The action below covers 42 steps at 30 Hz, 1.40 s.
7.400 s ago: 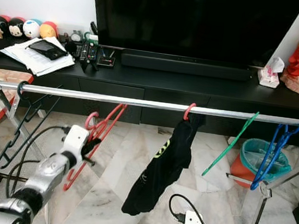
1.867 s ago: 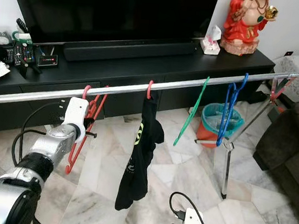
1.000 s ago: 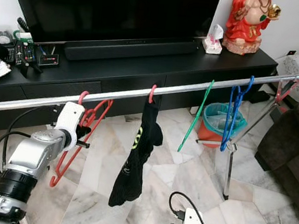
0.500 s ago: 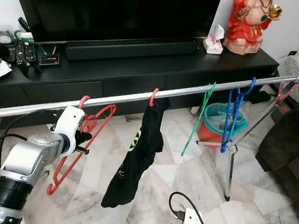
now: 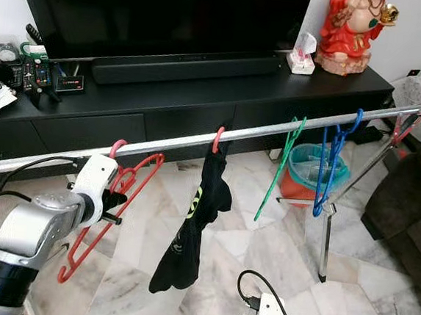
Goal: Hang hanger
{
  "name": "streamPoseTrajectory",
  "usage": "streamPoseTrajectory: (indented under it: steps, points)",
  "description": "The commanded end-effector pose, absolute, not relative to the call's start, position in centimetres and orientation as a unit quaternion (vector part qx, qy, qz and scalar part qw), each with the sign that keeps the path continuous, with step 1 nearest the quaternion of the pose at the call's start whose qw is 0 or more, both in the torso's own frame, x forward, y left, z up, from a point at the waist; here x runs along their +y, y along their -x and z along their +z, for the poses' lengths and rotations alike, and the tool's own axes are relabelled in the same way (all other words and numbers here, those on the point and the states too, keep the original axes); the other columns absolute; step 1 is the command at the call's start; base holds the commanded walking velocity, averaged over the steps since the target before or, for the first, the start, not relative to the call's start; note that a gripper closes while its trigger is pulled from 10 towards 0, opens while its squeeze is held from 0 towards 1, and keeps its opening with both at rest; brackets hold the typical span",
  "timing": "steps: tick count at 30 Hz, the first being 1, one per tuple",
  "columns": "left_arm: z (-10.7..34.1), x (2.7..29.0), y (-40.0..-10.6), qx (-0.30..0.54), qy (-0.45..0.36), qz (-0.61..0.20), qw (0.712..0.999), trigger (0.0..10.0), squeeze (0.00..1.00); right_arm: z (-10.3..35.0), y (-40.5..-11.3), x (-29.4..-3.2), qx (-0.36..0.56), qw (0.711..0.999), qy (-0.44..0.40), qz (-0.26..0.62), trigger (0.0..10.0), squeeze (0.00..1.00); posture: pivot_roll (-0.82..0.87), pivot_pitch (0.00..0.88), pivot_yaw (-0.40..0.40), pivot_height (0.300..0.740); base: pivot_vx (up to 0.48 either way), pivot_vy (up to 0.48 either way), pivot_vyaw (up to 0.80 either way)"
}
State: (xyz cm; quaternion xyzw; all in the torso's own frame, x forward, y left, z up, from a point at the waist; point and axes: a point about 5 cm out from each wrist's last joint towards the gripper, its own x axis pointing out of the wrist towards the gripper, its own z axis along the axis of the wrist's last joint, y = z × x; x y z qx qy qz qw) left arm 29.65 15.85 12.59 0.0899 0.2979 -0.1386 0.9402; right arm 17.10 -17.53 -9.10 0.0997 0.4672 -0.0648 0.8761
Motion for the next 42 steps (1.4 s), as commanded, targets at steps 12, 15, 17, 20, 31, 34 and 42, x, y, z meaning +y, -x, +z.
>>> streamPoseTrajectory:
  steps: [12, 15, 17, 20, 31, 34, 42]
  points:
    - [10.8, 15.1, -28.8, 0.327, -0.097, -0.153, 0.927, 10.0, 0.0, -9.2, -16.8, -17.7, 0.472, 0.873, -0.099, -0.067, 10.0, 0.0, 0.15, 0.07, -0.025, 0.736, 0.0, 0.0, 0.0]
    - [10.8, 15.1, -28.8, 0.327, -0.097, -0.153, 0.927, 10.0, 0.0, -9.2, -16.8, -17.7, 0.472, 0.873, -0.099, -0.067, 10.0, 0.0, 0.15, 0.07, -0.025, 0.736, 0.0, 0.0, 0.0]
    - [10.8, 15.1, -28.8, 0.327, -0.097, -0.153, 0.927, 10.0, 0.0, -9.2, -16.8, -17.7, 0.472, 0.873, -0.099, -0.067, 10.0, 0.0, 0.15, 0.07, -0.025, 0.736, 0.0, 0.0, 0.0]
    - [10.8, 15.1, -28.8, 0.327, -0.097, -0.153, 0.927, 10.0, 0.0, -9.2, -16.8, -17.7, 0.472, 0.873, -0.099, -0.067, 10.0, 0.0, 0.15, 0.07, -0.025, 0.736, 0.0, 0.0, 0.0]
    - [10.8, 15.1, -28.8, 0.327, -0.097, -0.153, 0.927, 10.0, 0.0, -9.2, -16.8, -17.7, 0.472, 0.873, -0.099, -0.067, 10.0, 0.0, 0.15, 0.07, -0.025, 0.736, 0.0, 0.0, 0.0]
    - [10.8, 15.1, -28.8, 0.327, -0.097, -0.153, 0.927, 10.0, 0.0, -9.2, -16.8, -17.7, 0.472, 0.873, -0.099, -0.067, 10.0, 0.0, 0.15, 0.07, -0.025, 0.736, 0.0, 0.0, 0.0]
    - [11.3, 14.6, -30.2, 0.232, -0.051, -0.138, 0.961, 10.0, 1.0, -9.2, -16.8, -17.8, 0.472, 0.874, -0.096, -0.07, 10.0, 0.0, 0.15, 0.069, -0.032, 0.736, 0.0, 0.0, 0.0]
